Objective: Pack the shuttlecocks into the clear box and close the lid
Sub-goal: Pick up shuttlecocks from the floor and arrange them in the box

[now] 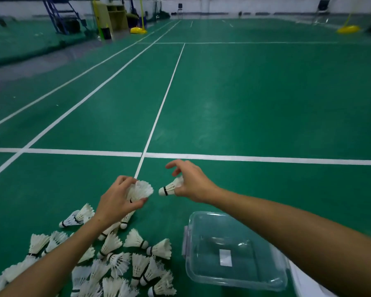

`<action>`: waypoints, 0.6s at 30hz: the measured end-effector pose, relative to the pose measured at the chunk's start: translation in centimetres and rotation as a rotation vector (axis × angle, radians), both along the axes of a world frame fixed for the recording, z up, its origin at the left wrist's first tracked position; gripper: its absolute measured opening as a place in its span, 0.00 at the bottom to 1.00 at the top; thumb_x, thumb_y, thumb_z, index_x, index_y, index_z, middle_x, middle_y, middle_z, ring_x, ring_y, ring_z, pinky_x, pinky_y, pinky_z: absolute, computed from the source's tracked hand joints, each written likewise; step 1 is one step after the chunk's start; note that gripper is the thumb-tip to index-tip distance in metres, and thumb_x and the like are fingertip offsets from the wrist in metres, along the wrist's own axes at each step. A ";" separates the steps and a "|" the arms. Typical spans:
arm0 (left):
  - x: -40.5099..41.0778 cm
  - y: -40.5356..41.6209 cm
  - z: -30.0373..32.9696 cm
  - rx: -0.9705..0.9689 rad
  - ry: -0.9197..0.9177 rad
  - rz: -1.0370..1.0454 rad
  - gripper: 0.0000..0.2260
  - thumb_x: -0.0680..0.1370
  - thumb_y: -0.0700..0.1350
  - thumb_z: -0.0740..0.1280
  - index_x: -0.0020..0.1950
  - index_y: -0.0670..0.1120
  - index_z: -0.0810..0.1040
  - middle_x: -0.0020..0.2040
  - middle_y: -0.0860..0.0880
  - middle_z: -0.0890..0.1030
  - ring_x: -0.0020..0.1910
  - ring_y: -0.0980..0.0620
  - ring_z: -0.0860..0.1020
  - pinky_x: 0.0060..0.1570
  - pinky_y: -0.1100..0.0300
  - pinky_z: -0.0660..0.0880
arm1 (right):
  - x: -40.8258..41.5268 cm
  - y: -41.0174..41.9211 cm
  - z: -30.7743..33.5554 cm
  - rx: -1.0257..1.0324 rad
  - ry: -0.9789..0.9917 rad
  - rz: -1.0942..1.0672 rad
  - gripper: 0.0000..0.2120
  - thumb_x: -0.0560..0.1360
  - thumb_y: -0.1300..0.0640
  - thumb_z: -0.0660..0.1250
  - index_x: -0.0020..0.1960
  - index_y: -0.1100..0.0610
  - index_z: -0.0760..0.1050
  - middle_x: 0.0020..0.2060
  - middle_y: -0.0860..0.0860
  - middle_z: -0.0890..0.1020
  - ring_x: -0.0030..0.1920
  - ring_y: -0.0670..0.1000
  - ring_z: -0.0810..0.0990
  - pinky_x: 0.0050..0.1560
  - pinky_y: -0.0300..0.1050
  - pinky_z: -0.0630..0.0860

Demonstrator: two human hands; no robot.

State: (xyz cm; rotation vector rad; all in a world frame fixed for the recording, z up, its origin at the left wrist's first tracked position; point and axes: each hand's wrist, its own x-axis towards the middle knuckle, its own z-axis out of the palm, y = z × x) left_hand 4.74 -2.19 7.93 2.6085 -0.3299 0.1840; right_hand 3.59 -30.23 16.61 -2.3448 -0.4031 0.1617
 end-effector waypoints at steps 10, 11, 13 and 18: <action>-6.1 -9.3 6.3 -0.123 -0.037 -0.286 0.30 0.68 0.74 0.71 0.61 0.56 0.77 0.58 0.61 0.74 0.50 0.56 0.80 0.40 0.53 0.83 | -11.3 -15.0 -2.2 0.131 0.099 -0.269 0.33 0.66 0.66 0.82 0.67 0.51 0.77 0.53 0.48 0.81 0.37 0.45 0.79 0.41 0.44 0.81; -6.5 -9.5 5.8 -0.120 -0.025 -0.308 0.30 0.69 0.75 0.71 0.62 0.56 0.77 0.59 0.62 0.74 0.51 0.56 0.81 0.40 0.53 0.84 | -12.1 -15.4 -4.5 0.125 0.145 -0.290 0.33 0.66 0.66 0.83 0.67 0.50 0.77 0.53 0.47 0.81 0.38 0.45 0.79 0.42 0.44 0.82; -7.1 -9.6 4.6 -0.120 -0.001 -0.334 0.32 0.69 0.77 0.70 0.63 0.57 0.77 0.61 0.65 0.73 0.53 0.57 0.81 0.41 0.53 0.84 | -13.0 -15.2 -9.0 0.109 0.232 -0.296 0.33 0.66 0.64 0.83 0.67 0.49 0.77 0.53 0.46 0.81 0.38 0.45 0.78 0.43 0.42 0.81; -7.3 -10.0 1.9 -0.128 0.053 -0.345 0.33 0.68 0.78 0.69 0.64 0.57 0.77 0.63 0.67 0.72 0.57 0.63 0.78 0.48 0.56 0.84 | -12.1 -12.4 -16.6 0.065 0.389 -0.234 0.31 0.67 0.62 0.83 0.67 0.52 0.77 0.55 0.49 0.83 0.42 0.42 0.78 0.40 0.31 0.73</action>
